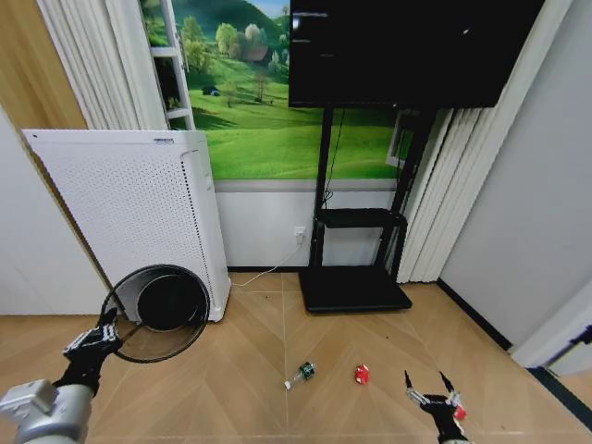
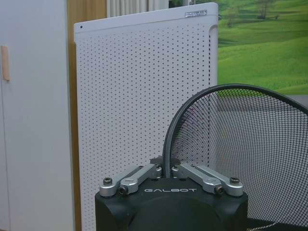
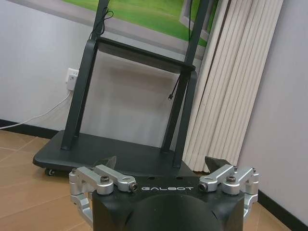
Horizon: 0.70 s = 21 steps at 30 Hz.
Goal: Pick up the trash bin and place the garbage on the floor into it.
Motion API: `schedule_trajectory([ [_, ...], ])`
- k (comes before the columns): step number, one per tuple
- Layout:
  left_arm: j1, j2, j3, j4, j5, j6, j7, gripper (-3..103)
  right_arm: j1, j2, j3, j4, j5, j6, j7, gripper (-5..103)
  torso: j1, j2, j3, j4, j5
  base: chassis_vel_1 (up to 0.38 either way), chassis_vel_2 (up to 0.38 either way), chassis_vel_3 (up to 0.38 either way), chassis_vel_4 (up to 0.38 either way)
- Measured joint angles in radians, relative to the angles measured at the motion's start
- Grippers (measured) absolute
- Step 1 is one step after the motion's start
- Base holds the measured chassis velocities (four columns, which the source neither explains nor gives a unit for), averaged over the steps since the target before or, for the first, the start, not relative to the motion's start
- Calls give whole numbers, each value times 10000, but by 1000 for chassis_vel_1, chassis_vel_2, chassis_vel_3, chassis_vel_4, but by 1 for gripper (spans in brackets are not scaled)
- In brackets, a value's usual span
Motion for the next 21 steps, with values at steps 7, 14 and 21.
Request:
schedule_trajectory([
  [7,-529,170,221,405,244,-194,262,3,-24,-34,28,167,-93,15,77,100,0,-1,0,-1,2,0,0,0,0],
  [14,-660,229,398,722,261,-224,285,3,-15,-87,128,183,-89,54,-109,100,0,0,0,-1,1,0,0,0,0],
  [21,-580,246,472,700,299,-228,340,3,162,-90,192,185,663,201,-795,100,-1,0,0,0,2,0,0,0,0],
])
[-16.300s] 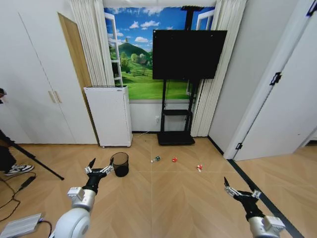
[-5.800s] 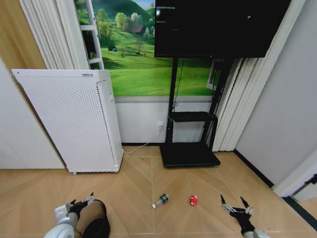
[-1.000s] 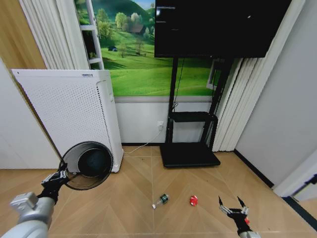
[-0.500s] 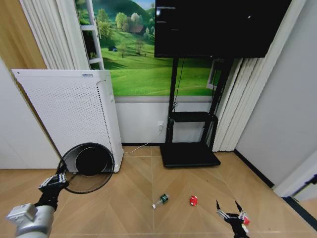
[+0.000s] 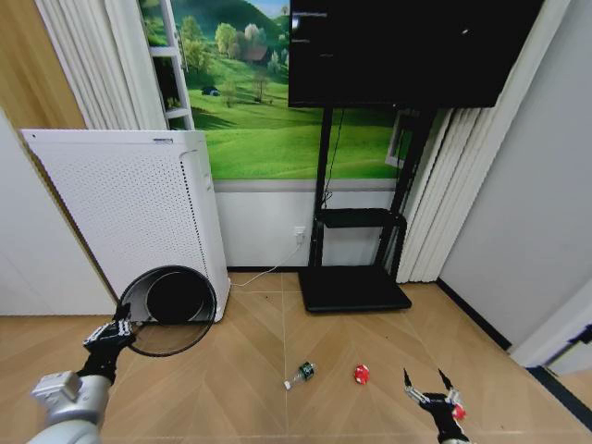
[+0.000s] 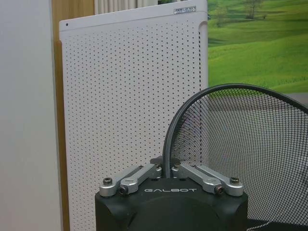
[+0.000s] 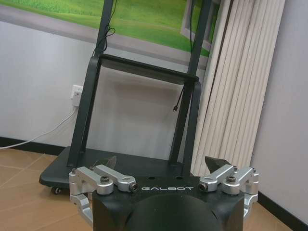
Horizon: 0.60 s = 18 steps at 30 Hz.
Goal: Pick up the trash bin and place the garbage on the floor into it.
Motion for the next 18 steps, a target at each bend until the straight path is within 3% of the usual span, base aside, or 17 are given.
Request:
schedule_trajectory([
  [8,63,43,4,-53,29,0,16,3,82,-110,-58,-29,20,-63,2,100,0,0,0,1,-1,-75,81,72,-90],
  [18,87,58,47,-93,33,57,-16,3,181,-227,-104,-243,-17,-7,51,100,0,0,0,1,1,-206,201,195,-215],
])
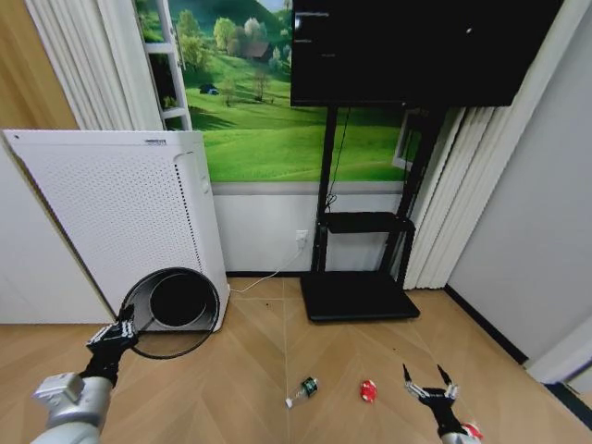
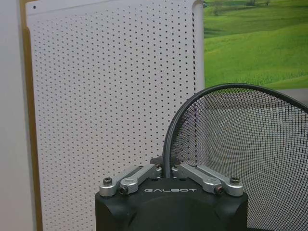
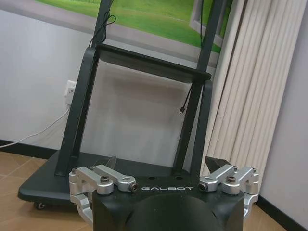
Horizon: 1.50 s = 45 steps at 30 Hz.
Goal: Pick up the trash bin and place the garbage on the floor into it.
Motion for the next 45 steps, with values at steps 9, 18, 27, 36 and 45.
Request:
schedule_trajectory([
  [9,18,-50,132,-10,112,45,-32,3,257,111,-521,-699,-904,-52,-5,100,7,-3,3,0,8,-74,83,68,-72],
  [18,29,-6,88,168,116,-6,26,3,-1308,-534,-163,396,-1810,-733,-967,100,-1,0,-2,-1,0,17,-15,-19,12],
  [27,-369,-24,468,391,132,26,49,3,-1805,-2092,-172,400,-3572,306,-1694,100,0,0,0,0,-1,0,0,0,0],
  [36,-122,-250,447,233,192,30,45,3,-1219,-2005,-924,-690,-5827,1026,-2268,100,0,0,0,0,1,0,0,0,0],
  [45,529,-449,12,28,157,-72,77,3,226,-1532,-1858,-2615,-6840,1376,-2291,100,1,0,0,1,-3,0,0,0,0],
])
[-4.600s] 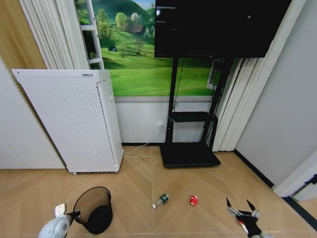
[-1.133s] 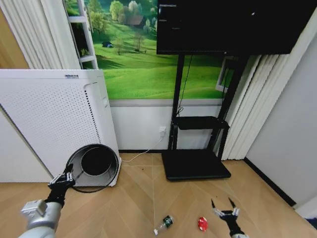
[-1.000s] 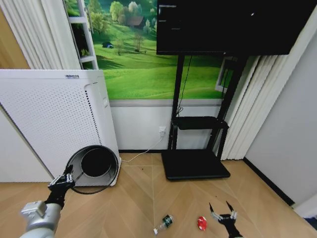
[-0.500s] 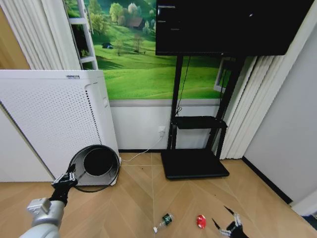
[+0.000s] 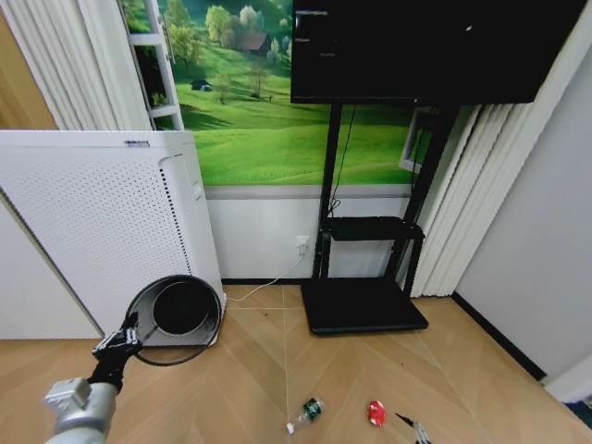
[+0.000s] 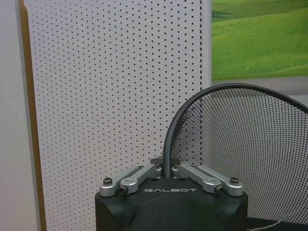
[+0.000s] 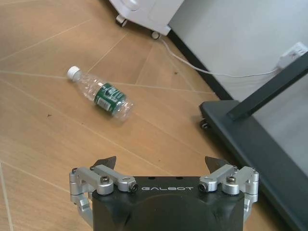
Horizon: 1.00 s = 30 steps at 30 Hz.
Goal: Pick up the trash bin and place the garbage on the floor into it.
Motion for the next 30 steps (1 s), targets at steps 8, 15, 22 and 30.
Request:
schedule_trajectory([
  [8,454,-214,-188,-316,164,-12,11,3,1119,367,-757,-263,-1851,722,-109,100,0,0,0,0,2,0,0,0,0],
  [15,593,-358,-274,-351,256,-8,-9,3,1609,460,-1712,320,-2569,682,-191,100,1,-1,1,-1,-2,0,0,0,0],
  [22,711,-460,-281,-296,305,-7,-13,3,2593,747,-2631,-295,-3441,742,-104,100,1,0,0,-2,-2,0,0,0,0],
  [30,823,-524,-351,-279,413,-15,-17,3,4229,1349,-3984,-1647,-3701,774,-76,100,1,-1,1,0,3,0,0,0,0],
])
